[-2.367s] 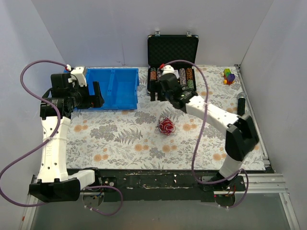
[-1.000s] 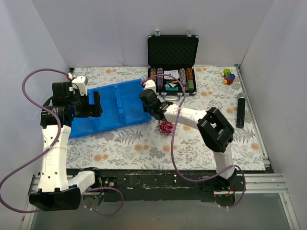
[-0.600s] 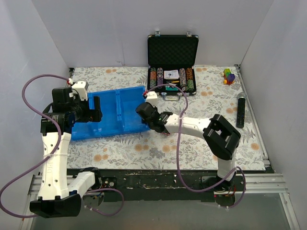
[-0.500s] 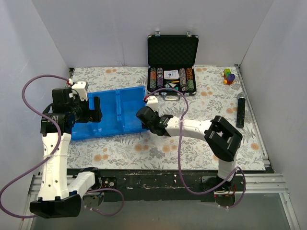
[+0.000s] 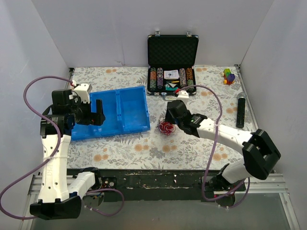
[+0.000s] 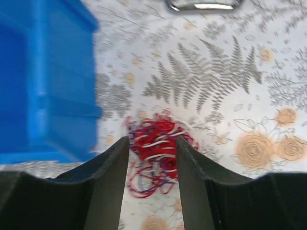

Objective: Untangle the cables

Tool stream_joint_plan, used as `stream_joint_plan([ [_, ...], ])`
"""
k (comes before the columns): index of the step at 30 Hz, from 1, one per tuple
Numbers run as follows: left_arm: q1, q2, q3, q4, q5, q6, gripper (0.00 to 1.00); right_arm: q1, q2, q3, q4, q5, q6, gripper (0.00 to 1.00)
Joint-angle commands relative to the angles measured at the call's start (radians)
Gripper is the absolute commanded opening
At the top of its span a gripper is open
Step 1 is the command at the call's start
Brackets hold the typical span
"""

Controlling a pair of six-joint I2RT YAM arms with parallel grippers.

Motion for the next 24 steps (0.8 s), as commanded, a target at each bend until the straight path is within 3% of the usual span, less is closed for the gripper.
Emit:
stream_joint_plan([
  [1, -0.001, -0.03, -0.011, -0.03, 0.08, 0.04, 0.98, -0.076, 0.082, -0.051, 0.062, -0.133, -0.044, 0.52],
  [8, -0.001, -0.065, -0.059, -0.032, 0.08, 0.088, 0.98, -0.092, 0.12, -0.093, 0.253, -0.263, -0.107, 0.54],
  [12, 0.0, -0.092, -0.112, -0.013, 0.057, 0.12, 0.98, -0.092, 0.131, -0.123, 0.259, -0.294, -0.095, 0.4],
  [16, -0.001, -0.129, -0.177, 0.008, 0.051, 0.148, 0.98, -0.087, 0.096, -0.192, 0.259, -0.342, -0.07, 0.04],
  [24, -0.001, -0.174, -0.214, 0.051, 0.209, 0.206, 0.98, 0.002, -0.148, -0.444, 0.251, -0.388, 0.022, 0.01],
])
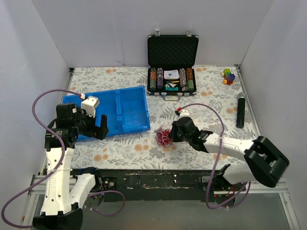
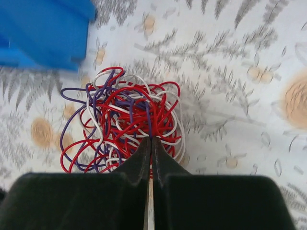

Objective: Untangle the cables

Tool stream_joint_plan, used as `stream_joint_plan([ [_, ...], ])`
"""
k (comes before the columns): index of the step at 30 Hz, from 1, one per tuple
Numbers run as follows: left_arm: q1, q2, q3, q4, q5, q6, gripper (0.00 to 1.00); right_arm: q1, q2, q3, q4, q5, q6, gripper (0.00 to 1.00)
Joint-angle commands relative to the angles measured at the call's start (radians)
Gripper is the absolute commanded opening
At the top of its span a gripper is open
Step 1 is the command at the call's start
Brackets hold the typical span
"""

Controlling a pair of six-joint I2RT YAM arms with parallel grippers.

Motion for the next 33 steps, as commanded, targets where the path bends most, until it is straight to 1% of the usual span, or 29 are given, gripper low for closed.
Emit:
stream_joint_plan([
  [1, -0.001, -0.018, 0.007, 0.05, 0.149, 0.065, 0.98, 0.084, -0.167, -0.114, -0.019, -0.051, 0.073, 0.01],
  [4, -0.004, 0.011, 0.025, 0.071, 0.231, 0.074, 0.98, 0.138, -0.265, -0.158, -0.055, -0.034, 0.126, 0.02],
  [5, -0.01, 0.032, 0.038, 0.077, 0.255, 0.075, 0.98, 0.147, -0.289, -0.164, -0.067, -0.034, 0.139, 0.09],
  [6, -0.024, 0.049, 0.047, 0.083, 0.27, 0.076, 0.98, 0.153, -0.314, -0.168, -0.084, -0.028, 0.152, 0.18],
  [7, -0.064, 0.074, 0.058, 0.094, 0.269, 0.065, 0.98, 0.153, -0.332, -0.163, -0.105, -0.018, 0.158, 0.27],
  [9, -0.157, 0.115, 0.074, 0.123, 0.223, 0.025, 0.98, 0.153, -0.369, -0.142, -0.171, 0.021, 0.166, 0.4],
  [10, -0.23, 0.137, 0.076, 0.146, 0.178, -0.001, 0.98, 0.153, -0.386, -0.129, -0.194, 0.034, 0.161, 0.44],
  [12, -0.382, 0.18, 0.079, 0.195, 0.047, -0.05, 0.98, 0.153, -0.418, -0.096, -0.236, 0.068, 0.15, 0.49],
  [13, -0.445, 0.209, 0.084, 0.217, -0.004, -0.07, 0.98, 0.153, -0.434, -0.074, -0.268, 0.087, 0.146, 0.5],
  [15, -0.46, 0.265, 0.104, 0.241, -0.014, -0.078, 0.98, 0.151, -0.452, -0.031, -0.309, 0.107, 0.141, 0.55],
  [18, -0.503, 0.313, 0.101, 0.274, -0.035, -0.081, 0.98, 0.15, -0.436, 0.018, -0.312, 0.085, 0.156, 0.56],
  [22, -0.581, 0.284, 0.032, 0.315, -0.078, -0.084, 0.98, 0.141, -0.345, 0.062, -0.271, -0.005, 0.222, 0.55],
  [26, -0.621, 0.223, -0.051, 0.369, -0.103, -0.078, 0.98, 0.135, -0.233, 0.093, -0.248, -0.071, 0.291, 0.53],
  [33, -0.693, 0.14, -0.143, 0.453, -0.119, -0.087, 0.98, 0.121, -0.158, 0.116, -0.251, -0.051, 0.325, 0.52],
])
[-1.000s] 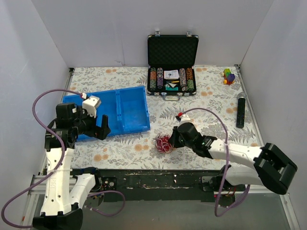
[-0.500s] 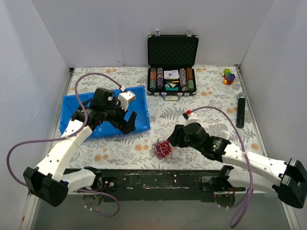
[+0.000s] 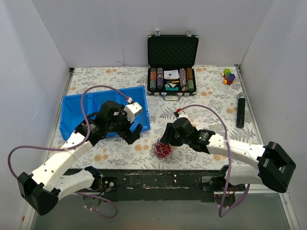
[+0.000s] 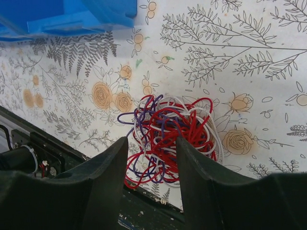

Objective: Untangle the cables

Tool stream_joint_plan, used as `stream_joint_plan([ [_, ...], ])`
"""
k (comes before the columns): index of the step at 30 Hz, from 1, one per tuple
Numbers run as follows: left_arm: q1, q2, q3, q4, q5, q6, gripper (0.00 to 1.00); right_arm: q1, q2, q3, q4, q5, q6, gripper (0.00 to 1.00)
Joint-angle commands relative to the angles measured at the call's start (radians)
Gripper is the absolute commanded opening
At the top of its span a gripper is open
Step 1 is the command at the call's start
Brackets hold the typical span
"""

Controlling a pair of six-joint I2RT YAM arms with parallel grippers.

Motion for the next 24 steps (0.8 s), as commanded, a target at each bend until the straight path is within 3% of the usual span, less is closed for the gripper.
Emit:
stream_joint_plan([
  [1, -0.048, -0.074, -0.054, 0.104, -0.032, -0.002, 0.98, -0.016, 0.015, 0.056, 0.023, 0.013, 0.044, 0.52],
  [10, -0.131, -0.112, -0.162, 0.178, -0.061, 0.027, 0.98, -0.031, 0.046, 0.052, 0.063, 0.074, 0.01, 0.51],
  [19, -0.205, -0.074, -0.223, 0.255, -0.11, 0.055, 0.98, -0.045, 0.105, 0.054, 0.118, 0.033, 0.027, 0.51],
  [24, -0.22, -0.049, -0.245, 0.299, -0.146, 0.058, 0.98, -0.045, 0.144, 0.112, 0.066, 0.017, 0.019, 0.43],
])
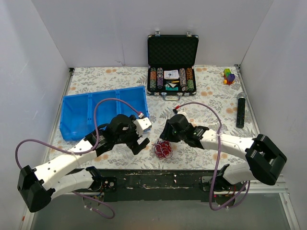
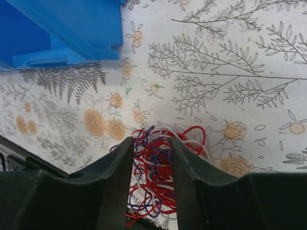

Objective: Untangle the cables

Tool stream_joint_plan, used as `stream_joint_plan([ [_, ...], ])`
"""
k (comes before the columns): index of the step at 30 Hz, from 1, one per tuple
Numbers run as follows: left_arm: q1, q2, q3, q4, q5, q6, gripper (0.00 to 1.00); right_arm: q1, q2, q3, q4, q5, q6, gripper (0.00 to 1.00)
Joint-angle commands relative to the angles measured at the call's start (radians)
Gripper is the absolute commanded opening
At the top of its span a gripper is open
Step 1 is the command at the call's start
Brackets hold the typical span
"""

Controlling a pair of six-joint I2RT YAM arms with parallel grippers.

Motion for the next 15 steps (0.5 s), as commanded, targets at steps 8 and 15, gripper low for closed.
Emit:
stream_joint_plan([
  [8, -0.03, 0.029, -0.046, 0.169, -0.04, 0.002, 0.98, 0.002, 0.009, 0.102, -0.062, 0.019, -0.027, 0.01],
  [15, -0.061, 0.019, -0.113, 0.26, -0.067, -0.018, 0.98, 0.018, -0.071, 0.085, -0.141, 0.072, -0.055, 0.2],
])
